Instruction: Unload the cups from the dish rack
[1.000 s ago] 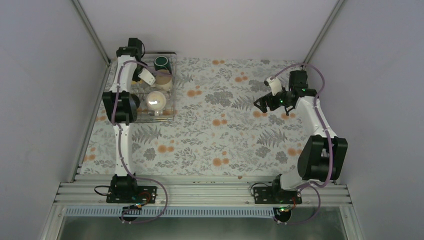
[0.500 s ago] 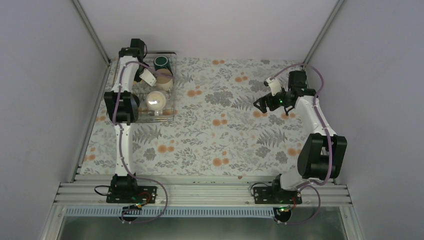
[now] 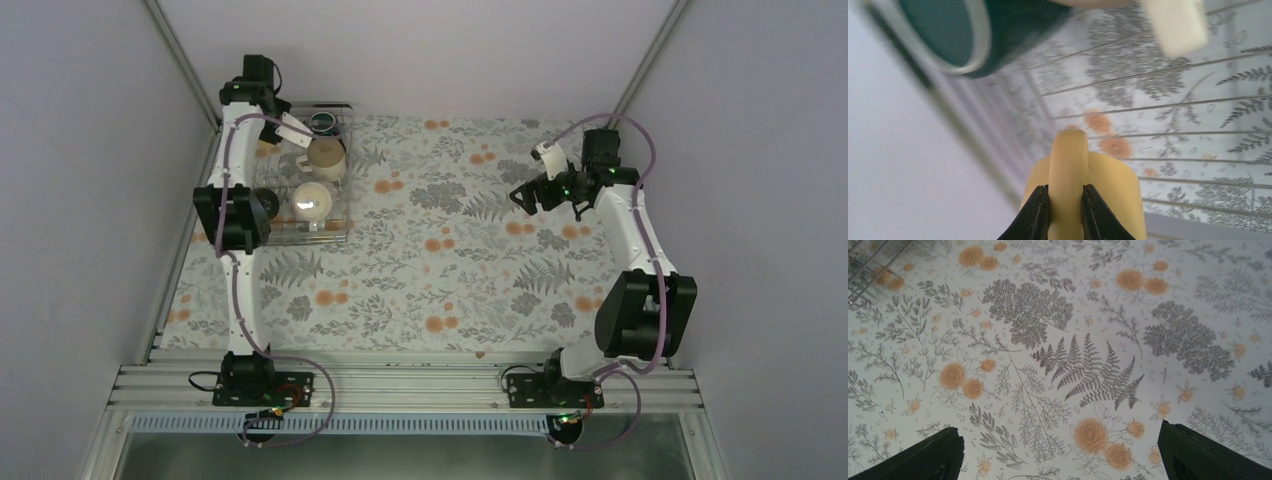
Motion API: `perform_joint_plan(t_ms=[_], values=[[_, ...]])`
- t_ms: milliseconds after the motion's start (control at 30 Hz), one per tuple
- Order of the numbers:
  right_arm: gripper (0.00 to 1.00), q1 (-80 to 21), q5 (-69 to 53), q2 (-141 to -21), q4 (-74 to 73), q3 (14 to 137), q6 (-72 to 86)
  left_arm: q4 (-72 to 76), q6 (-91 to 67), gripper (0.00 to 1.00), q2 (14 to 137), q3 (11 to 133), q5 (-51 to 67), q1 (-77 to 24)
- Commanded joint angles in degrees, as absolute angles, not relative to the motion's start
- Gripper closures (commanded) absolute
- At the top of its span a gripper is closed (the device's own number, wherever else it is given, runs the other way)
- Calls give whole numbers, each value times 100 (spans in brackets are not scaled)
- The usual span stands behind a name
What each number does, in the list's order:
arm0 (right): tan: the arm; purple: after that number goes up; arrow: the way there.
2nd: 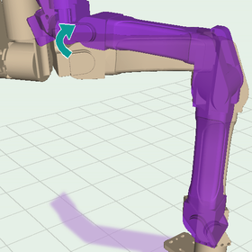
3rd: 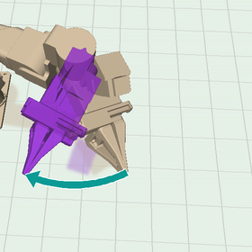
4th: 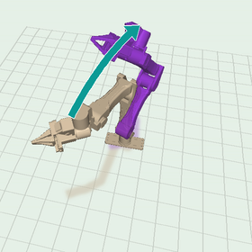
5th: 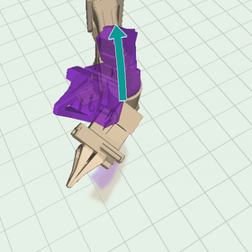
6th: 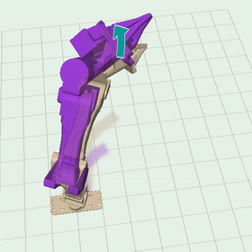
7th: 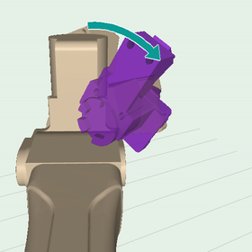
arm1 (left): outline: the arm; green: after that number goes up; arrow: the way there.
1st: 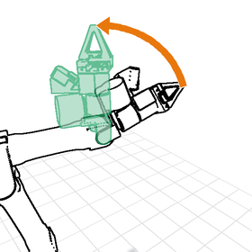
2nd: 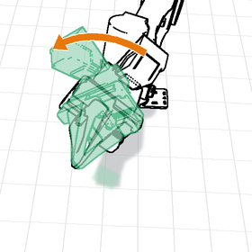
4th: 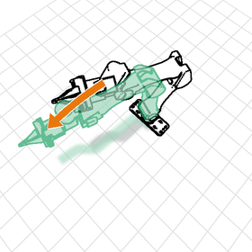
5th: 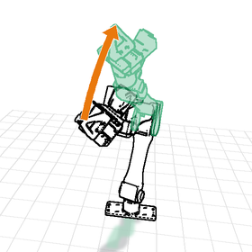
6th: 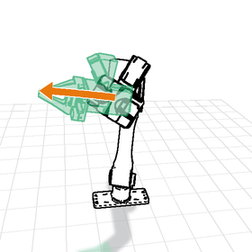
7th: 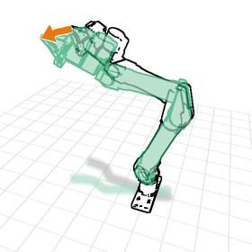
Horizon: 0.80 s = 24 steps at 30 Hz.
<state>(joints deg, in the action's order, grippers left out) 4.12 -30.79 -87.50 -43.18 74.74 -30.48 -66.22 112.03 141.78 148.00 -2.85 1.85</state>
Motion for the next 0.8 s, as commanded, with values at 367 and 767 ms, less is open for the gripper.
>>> perform_joint_plan(t_ms=[367, 767], values=[[0, 267, -3543, -8882, -4531, 8612, -2880, -5958, 8219, 97, 11985, 14379, 2276, -811], [0, -3, -5561, -9254, -4694, 9152, -2899, -4146, 6244, 97, 11238, 13263, 4057, -2120]])
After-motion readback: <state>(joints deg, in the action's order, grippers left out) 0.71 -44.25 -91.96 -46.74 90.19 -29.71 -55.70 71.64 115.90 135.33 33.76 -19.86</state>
